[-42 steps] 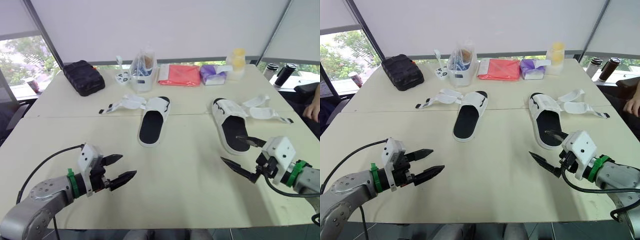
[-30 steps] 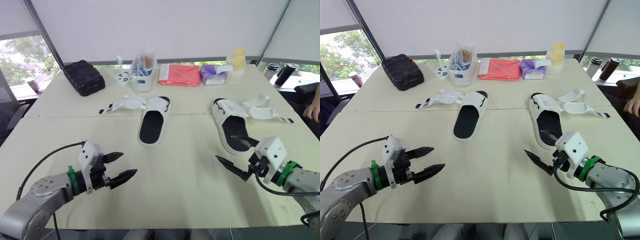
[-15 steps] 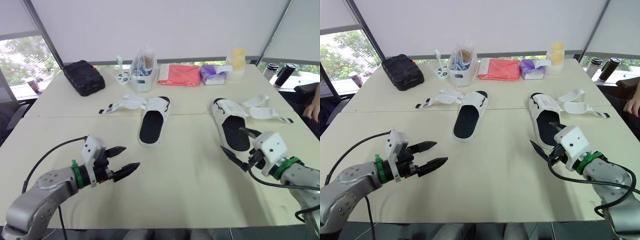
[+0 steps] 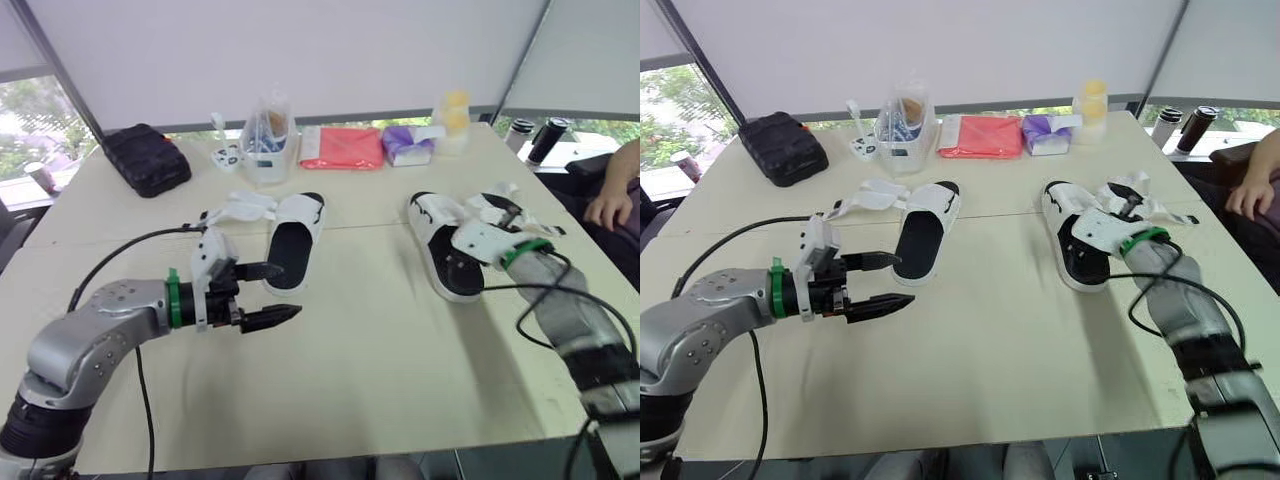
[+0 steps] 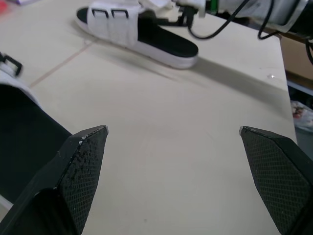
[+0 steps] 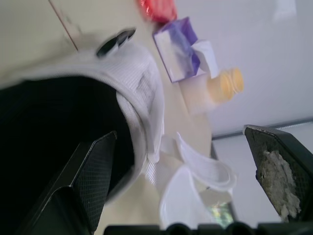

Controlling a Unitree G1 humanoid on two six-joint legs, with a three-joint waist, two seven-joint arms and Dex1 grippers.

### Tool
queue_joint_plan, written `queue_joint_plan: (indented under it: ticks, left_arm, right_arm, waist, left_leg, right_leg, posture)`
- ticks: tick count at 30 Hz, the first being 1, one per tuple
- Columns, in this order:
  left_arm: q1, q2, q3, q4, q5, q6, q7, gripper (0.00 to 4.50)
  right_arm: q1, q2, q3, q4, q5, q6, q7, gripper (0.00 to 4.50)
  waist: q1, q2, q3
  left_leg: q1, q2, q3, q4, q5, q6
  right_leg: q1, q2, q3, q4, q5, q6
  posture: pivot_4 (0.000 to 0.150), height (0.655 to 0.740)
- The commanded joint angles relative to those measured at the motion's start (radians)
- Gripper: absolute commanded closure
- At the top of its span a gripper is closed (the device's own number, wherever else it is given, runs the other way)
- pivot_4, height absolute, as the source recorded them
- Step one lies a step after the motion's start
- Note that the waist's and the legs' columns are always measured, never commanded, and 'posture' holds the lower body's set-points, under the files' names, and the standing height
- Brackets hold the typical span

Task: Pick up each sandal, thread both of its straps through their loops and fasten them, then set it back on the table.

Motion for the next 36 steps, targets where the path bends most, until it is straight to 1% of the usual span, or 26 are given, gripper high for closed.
queue_joint_plan:
  ticks: [1, 2, 3, 5, 6, 12, 15, 17, 18, 19, 20, 21, 22, 24, 26, 30, 33, 36]
  left_arm:
    - [0.033, -0.016, 0.018, -0.043, -0.005, -0.008, 0.029, 0.00]
    - [0.039, -0.022, 0.016, -0.048, -0.005, -0.008, 0.037, 0.00]
    - [0.060, -0.024, 0.017, -0.062, -0.001, -0.012, 0.043, 0.00]
    - [0.093, -0.028, 0.028, -0.083, 0.000, -0.013, 0.057, 0.00]
    - [0.106, -0.029, 0.036, -0.089, -0.003, -0.013, 0.065, 0.00]
    - [0.178, -0.045, 0.062, -0.106, 0.002, -0.034, 0.100, 0.00]
    - [0.193, -0.050, 0.060, -0.099, 0.017, -0.051, 0.103, 0.00]
    - [0.197, -0.049, 0.061, -0.095, 0.019, -0.057, 0.103, 0.00]
    - [0.198, -0.047, 0.066, -0.090, 0.021, -0.061, 0.101, 0.00]
    - [0.199, -0.042, 0.073, -0.079, 0.022, -0.065, 0.094, 0.00]
    - [0.199, -0.039, 0.077, -0.072, 0.023, -0.068, 0.090, 0.00]
    - [0.197, -0.036, 0.080, -0.063, 0.027, -0.073, 0.085, 0.00]
    - [0.195, -0.034, 0.080, -0.057, 0.030, -0.076, 0.081, 0.00]
    - [0.189, -0.039, 0.076, -0.050, 0.030, -0.077, 0.082, 0.00]
    - [0.185, -0.047, 0.060, -0.046, 0.033, -0.079, 0.082, 0.00]
    - [0.189, -0.053, 0.040, -0.051, 0.038, -0.083, 0.080, 0.00]
    - [0.189, -0.059, 0.034, -0.052, 0.040, -0.085, 0.083, 0.00]
    - [0.190, -0.068, 0.034, -0.059, 0.037, -0.080, 0.089, 0.00]
  right_arm:
    - [-0.201, 0.082, 0.112, 0.324, -0.112, -0.106, -0.124, 0.03]
    - [-0.236, 0.093, 0.127, 0.387, -0.125, -0.125, -0.150, 0.03]
    - [-0.279, 0.109, 0.145, 0.451, -0.138, -0.148, -0.179, 0.26]
    - [-0.337, 0.126, 0.178, 0.537, -0.161, -0.191, -0.218, 0.88]
    - [-0.356, 0.131, 0.195, 0.566, -0.171, -0.209, -0.233, 1.32]
    - [-0.400, 0.142, 0.265, 0.663, -0.209, -0.289, -0.242, 4.45]
    - [-0.406, 0.132, 0.273, 0.676, -0.209, -0.323, -0.223, 4.45]
    - [-0.409, 0.114, 0.281, 0.664, -0.216, -0.375, -0.240, 4.45]
    - [-0.410, 0.094, 0.293, 0.643, -0.225, -0.440, -0.248, 4.45]
    - [-0.408, 0.050, 0.316, 0.582, -0.237, -0.615, -0.252, 4.45]
    - [-0.407, 0.019, 0.333, 0.541, -0.247, -0.741, -0.253, 4.45]
    - [-0.399, -0.025, 0.356, 0.475, -0.247, -0.913, -0.227, 4.45]
    - [-0.394, -0.052, 0.370, 0.436, -0.247, -1.021, -0.210, 4.45]
    - [-0.391, -0.080, 0.386, 0.386, -0.265, -1.122, -0.195, 4.45]
    - [-0.399, -0.092, 0.401, 0.309, -0.319, -1.230, -0.197, 4.45]
    - [-0.405, -0.066, 0.388, 0.203, -0.401, -1.360, -0.224, 4.45]
    - [-0.394, -0.022, 0.384, 0.170, -0.448, -1.385, -0.242, 4.45]
    - [-0.380, 0.007, 0.393, 0.185, -0.483, -1.368, -0.253, 4.45]
  waist:
    - [-0.013, 0.000, 0.000]
    - [-0.018, 0.000, 0.000]
    - [-0.019, 0.000, 0.000]
    - [-0.018, -0.001, 0.000]
    - [-0.018, -0.001, 0.000]
    - [-0.023, -0.001, 0.000]
    - [-0.021, -0.001, -0.001]
    - [-0.020, -0.001, -0.001]
    - [-0.020, -0.001, 0.000]
    - [-0.019, -0.001, 0.000]
    - [-0.018, 0.000, 0.000]
    - [-0.019, 0.000, 0.000]
    - [-0.021, 0.000, 0.000]
    - [-0.028, 0.000, 0.000]
    - [-0.033, -0.001, 0.000]
    - [-0.028, -0.001, 0.000]
    - [-0.027, -0.001, 0.000]
    - [-0.024, -0.001, 0.000]
  left_leg:
    - [0.001, 0.000, 0.001, 0.000, 0.000, 0.000]
    - [0.001, 0.001, 0.002, 0.000, 0.000, 0.000]
    - [0.001, 0.001, 0.001, 0.000, 0.000, 0.000]
    - [0.000, 0.002, 0.000, 0.000, 0.000, 0.000]
    - [0.000, 0.002, 0.000, 0.000, 0.000, 0.000]
    - [0.001, 0.003, 0.001, 0.000, 0.000, -0.001]
    - [0.001, 0.007, 0.002, 0.000, 0.001, -0.002]
    - [0.001, 0.009, 0.002, 0.000, 0.001, -0.003]
    - [0.001, 0.010, 0.002, 0.000, 0.001, -0.004]
    - [0.001, 0.010, 0.003, 0.000, 0.001, -0.004]
    - [0.000, 0.010, 0.003, 0.000, 0.001, -0.004]
    - [-0.001, 0.009, 0.004, 0.000, 0.001, -0.004]
    - [-0.001, 0.009, 0.006, -0.001, 0.001, -0.004]
    - [-0.001, 0.010, 0.010, -0.004, 0.001, -0.004]
    - [0.000, 0.012, 0.014, -0.005, 0.001, -0.004]
    - [0.001, 0.016, 0.021, -0.005, 0.001, -0.004]
    - [0.002, 0.018, 0.025, -0.005, 0.001, -0.004]
    - [0.002, 0.019, 0.026, -0.004, 0.002, -0.005]
  right_leg:
    - [0.000, 0.001, 0.001, 0.000, 0.000, 0.000]
    - [0.000, 0.001, 0.002, 0.000, 0.000, -0.001]
    - [0.000, 0.001, 0.002, 0.000, 0.001, -0.001]
    - [0.000, 0.003, 0.002, 0.000, 0.001, -0.001]
    - [-0.001, 0.003, 0.003, 0.000, 0.001, -0.001]
    - [-0.001, 0.006, 0.006, 0.000, 0.001, -0.002]
    - [-0.001, 0.010, 0.007, 0.000, 0.003, -0.005]
    - [-0.001, 0.012, 0.007, 0.000, 0.004, -0.006]
    - [-0.002, 0.012, 0.007, 0.000, 0.004, -0.006]
    - [-0.002, 0.012, 0.007, 0.001, 0.004, -0.006]
    - [-0.003, 0.012, 0.007, 0.001, 0.004, -0.006]
    - [-0.005, 0.012, 0.008, 0.001, 0.004, -0.006]
    - [-0.007, 0.013, 0.010, 0.001, 0.004, -0.006]
    - [-0.010, 0.013, 0.014, 0.001, 0.005, -0.004]
    - [-0.011, 0.015, 0.017, 0.001, 0.005, -0.003]
    - [-0.013, 0.019, 0.024, 0.002, 0.008, -0.004]
    - [-0.014, 0.022, 0.028, 0.002, 0.010, -0.005]
    - [-0.014, 0.023, 0.029, 0.002, 0.012, -0.006]
  posture:
    - [0.150, 0.7400]
    - [0.150, 0.7400]
    - [0.150, 0.7400]
    - [0.150, 0.7400]
    - [0.150, 0.7400]
    - [0.150, 0.7400]
    - [0.150, 0.7400]
    - [0.150, 0.7400]
    - [0.150, 0.7400]
    - [0.150, 0.7400]
    - [0.150, 0.7400]
    - [0.150, 0.7400]
    - [0.150, 0.7400]
    - [0.150, 0.7400]
    - [0.150, 0.7400]
    - [0.150, 0.7400]
    - [0.150, 0.7400]
    - [0.150, 0.7400]
